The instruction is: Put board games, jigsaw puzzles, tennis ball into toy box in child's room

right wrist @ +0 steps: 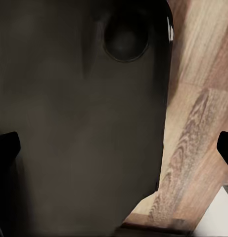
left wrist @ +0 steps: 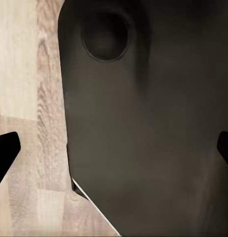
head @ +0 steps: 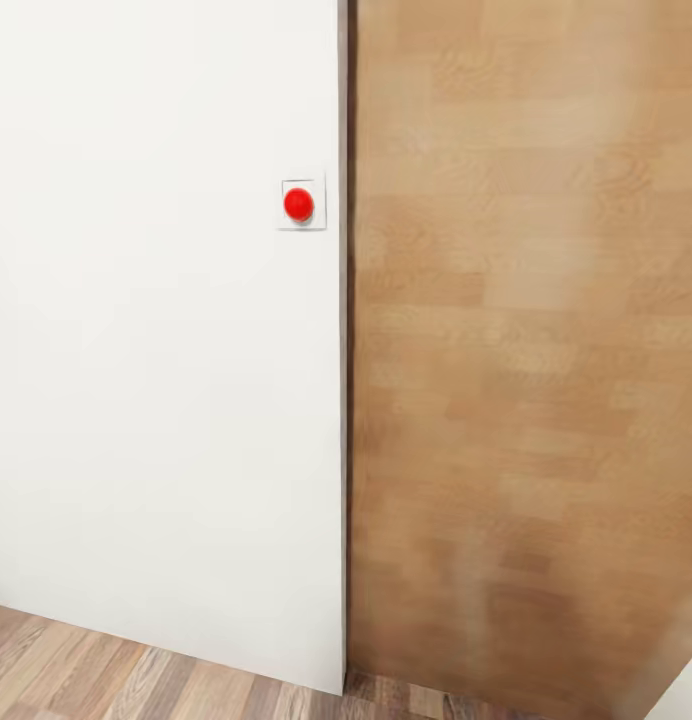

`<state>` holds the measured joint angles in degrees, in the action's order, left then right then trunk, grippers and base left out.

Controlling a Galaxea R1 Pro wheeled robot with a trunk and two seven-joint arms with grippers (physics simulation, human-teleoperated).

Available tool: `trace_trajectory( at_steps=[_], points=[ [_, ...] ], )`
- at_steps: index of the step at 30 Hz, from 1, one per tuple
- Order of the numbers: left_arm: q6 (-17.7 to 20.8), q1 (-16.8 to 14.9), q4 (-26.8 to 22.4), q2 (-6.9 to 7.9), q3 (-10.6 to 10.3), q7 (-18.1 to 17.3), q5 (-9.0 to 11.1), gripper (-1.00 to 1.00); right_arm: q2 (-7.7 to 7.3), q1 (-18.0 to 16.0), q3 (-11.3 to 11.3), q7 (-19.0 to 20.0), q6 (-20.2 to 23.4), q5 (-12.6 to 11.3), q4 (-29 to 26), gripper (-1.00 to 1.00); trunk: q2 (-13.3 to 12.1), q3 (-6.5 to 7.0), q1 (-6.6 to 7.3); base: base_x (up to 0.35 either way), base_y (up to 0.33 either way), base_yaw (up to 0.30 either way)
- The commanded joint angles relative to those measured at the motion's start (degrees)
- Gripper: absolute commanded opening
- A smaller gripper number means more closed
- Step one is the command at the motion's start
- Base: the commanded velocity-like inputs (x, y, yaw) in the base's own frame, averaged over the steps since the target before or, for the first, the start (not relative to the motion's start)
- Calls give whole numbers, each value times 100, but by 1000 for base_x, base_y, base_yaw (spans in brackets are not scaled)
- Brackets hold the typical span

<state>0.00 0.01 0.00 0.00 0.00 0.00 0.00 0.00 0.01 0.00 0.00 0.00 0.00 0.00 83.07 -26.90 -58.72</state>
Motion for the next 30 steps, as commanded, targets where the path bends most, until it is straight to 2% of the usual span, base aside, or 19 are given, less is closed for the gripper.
trace_trajectory(
  at_steps=[1, 6, 13, 20, 30],
  points=[
    [0, -1, 0, 0, 0, 0, 0, 100, 0, -1, 0, 0, 0, 0, 0, 100, 1, -3, 0, 0, 0, 0],
    [9, -10, -10, -26, -9, -9, 0, 100, 0, -10, -5, 27, 32, -15, 0, 100, 1, -3, 0, 0, 0, 0],
    [10, -10, -17, -76, -12, -10, -19, 100, 203, -10, -33, 0, -14, -34, 0, 100, 1, -3, 0, 0, 0, 0],
    [3, -10, -14, -145, 41, -9, 17, 100, 241, -10, 10, -23, -6, 16, 0, 100, 1, -3, 0, 0, 0, 0],
    [8, -10, -11, -124, 44, -9, 18, 100, 256, -10, -15, -28, -23, -4, 0, 100, 1, -3, 0, 0, 0, 0]
  ],
)
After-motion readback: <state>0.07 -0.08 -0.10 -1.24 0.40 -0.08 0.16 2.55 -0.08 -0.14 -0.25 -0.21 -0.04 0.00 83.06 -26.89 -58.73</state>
